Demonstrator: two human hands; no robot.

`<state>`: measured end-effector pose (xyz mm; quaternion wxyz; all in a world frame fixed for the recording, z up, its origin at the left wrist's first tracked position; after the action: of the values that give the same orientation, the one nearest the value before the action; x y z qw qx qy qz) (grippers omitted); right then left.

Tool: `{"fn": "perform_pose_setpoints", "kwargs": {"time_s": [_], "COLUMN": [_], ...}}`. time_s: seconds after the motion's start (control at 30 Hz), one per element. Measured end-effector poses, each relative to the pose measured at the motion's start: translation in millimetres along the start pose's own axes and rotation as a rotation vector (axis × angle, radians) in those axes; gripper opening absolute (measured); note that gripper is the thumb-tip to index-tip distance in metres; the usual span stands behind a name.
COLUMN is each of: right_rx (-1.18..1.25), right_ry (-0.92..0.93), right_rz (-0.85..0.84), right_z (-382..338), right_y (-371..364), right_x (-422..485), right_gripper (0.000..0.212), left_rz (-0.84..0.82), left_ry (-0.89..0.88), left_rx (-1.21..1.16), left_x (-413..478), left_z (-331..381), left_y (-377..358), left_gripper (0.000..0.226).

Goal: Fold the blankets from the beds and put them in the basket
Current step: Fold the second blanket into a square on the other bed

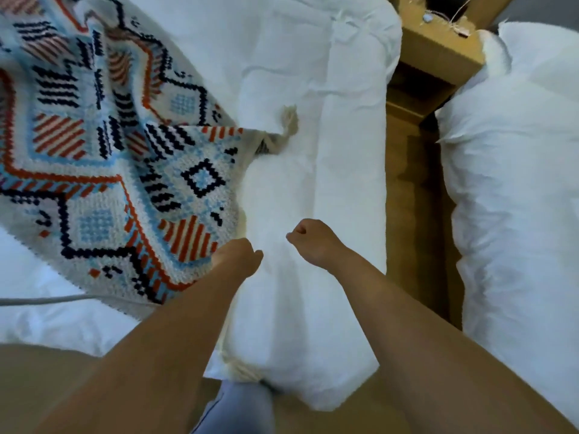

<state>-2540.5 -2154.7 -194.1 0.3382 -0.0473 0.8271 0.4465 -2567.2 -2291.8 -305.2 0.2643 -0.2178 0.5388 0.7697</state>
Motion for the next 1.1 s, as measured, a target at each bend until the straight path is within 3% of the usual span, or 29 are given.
{"fn": "perform_pose_setpoints", "kwargs": {"time_s": [0.27, 0.6, 0.77, 0.97, 1.1], "right_rx": [-0.05, -0.148, -0.213, -0.371, -0.535], "right_ry": [0.145, 0.418, 0.509, 0.609, 0.646], "right_rz": [-0.141, -0.376, -0.412, -0.28, -0.12], "right_z": [14.1, 43.1, 39.7, 32.2, 23.5], "right_y": [37.5, 55.6, 57.7, 52.3, 57.5], "right_x": [56.2, 91.6, 98.9, 149.3, 208.3], "right_gripper": [0.018, 0.012, 0.01, 0.009, 0.036], "left_rz": [0.076, 0.362, 0.452, 0.515, 0.547], "left_ry": [0.242, 0.521, 0.646, 0.681, 0.737], "left_rx": [-0.204, -0.361, -0.483, -0.53, -0.492], "left_x": [1.1, -26.3, -54.7, -41.7, -7.6], "left_z": [5.5, 57.4, 62.8, 64.8, 67.3], "left_y": [-5.0, -34.4, -50.8, -65.8, -66.7], "left_gripper": [0.041, 0.041, 0.039, 0.035, 0.04]}}
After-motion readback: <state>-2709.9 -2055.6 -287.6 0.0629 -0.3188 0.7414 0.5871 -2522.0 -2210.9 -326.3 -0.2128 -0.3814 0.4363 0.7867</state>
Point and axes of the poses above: each hand's wrist, its own x-axis towards the middle knuckle, its own y-axis out of the back of the hand, z = x × y, the point moved 5 cm from there along x, towards the middle knuckle, and after that the axes turned 9 degrees about -x, right-handed, at the moved point
